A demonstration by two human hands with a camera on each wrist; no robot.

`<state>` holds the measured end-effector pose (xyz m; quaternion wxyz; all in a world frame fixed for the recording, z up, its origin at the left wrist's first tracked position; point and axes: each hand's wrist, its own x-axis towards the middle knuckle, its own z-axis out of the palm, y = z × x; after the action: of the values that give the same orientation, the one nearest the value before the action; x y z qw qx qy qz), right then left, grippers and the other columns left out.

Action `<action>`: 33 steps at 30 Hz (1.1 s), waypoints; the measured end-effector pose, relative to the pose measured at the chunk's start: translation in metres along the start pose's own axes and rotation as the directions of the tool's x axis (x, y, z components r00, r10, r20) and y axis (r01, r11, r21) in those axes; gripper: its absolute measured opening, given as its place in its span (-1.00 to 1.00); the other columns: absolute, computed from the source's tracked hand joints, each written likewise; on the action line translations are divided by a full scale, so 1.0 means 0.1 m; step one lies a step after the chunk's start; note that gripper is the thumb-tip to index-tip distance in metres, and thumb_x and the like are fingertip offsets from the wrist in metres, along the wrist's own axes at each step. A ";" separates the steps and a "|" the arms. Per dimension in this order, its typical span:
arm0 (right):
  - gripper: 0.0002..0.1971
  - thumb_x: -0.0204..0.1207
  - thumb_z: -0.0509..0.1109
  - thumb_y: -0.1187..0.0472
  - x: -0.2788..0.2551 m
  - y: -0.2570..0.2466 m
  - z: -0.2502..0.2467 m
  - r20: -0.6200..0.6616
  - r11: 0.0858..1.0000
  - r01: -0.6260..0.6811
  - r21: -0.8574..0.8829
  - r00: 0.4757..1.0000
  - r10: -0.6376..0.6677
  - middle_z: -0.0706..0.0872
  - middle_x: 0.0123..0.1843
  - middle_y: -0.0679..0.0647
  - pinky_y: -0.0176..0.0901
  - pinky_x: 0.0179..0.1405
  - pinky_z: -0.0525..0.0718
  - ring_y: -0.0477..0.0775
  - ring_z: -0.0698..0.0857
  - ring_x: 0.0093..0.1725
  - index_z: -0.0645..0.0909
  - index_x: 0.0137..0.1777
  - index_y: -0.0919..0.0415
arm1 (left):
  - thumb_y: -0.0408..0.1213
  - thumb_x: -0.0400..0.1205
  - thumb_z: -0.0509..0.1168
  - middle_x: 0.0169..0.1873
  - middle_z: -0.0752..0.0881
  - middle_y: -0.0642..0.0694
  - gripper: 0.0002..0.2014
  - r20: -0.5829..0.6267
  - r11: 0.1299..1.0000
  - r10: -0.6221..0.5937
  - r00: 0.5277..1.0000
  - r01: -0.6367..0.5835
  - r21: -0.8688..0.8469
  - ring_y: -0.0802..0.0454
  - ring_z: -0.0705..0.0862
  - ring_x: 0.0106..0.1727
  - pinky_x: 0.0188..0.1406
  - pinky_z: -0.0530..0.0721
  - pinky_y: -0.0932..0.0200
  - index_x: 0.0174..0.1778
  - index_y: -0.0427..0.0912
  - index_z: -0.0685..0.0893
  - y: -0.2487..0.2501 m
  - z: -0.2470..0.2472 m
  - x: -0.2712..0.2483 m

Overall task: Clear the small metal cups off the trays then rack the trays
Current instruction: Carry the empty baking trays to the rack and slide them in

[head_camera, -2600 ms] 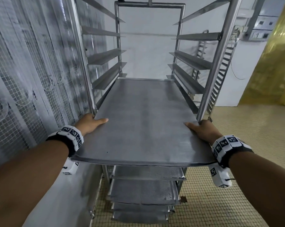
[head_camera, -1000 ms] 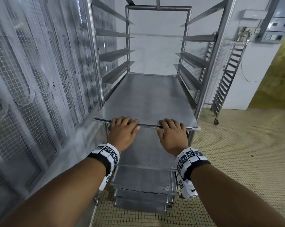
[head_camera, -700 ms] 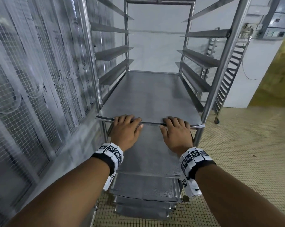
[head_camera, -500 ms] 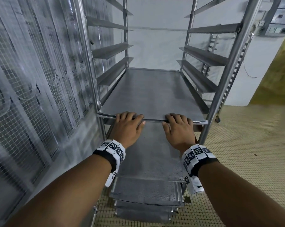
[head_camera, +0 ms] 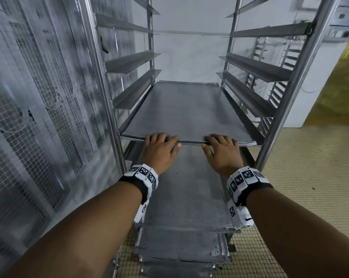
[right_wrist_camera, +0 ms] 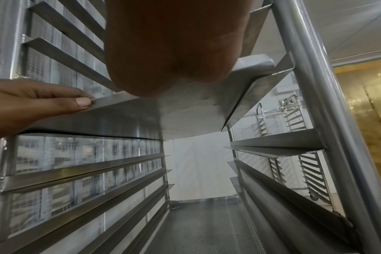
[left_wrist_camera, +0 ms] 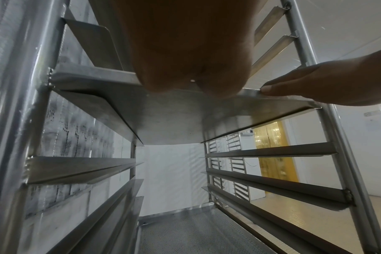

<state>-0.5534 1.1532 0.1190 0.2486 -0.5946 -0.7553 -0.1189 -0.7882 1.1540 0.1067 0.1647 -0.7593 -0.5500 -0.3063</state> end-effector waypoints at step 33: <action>-0.52 0.63 0.21 -0.27 -2.68 0.90 -0.75 0.425 0.762 -0.634 -0.135 0.657 0.622 0.81 0.17 0.01 0.02 0.06 0.74 0.14 0.75 0.15 0.62 0.38 -0.01 | 0.03 0.68 0.30 -0.12 0.84 -0.06 -0.75 0.462 0.878 0.279 0.841 -0.029 -0.479 -0.16 0.78 -0.09 -0.20 0.67 0.09 0.01 -0.05 0.75 2.12 0.32 -1.03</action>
<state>-0.4042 0.9165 0.0342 0.1021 -0.8258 -0.5408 0.1231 -0.6019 1.0244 0.0345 -0.1464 -0.8731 -0.4220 -0.1954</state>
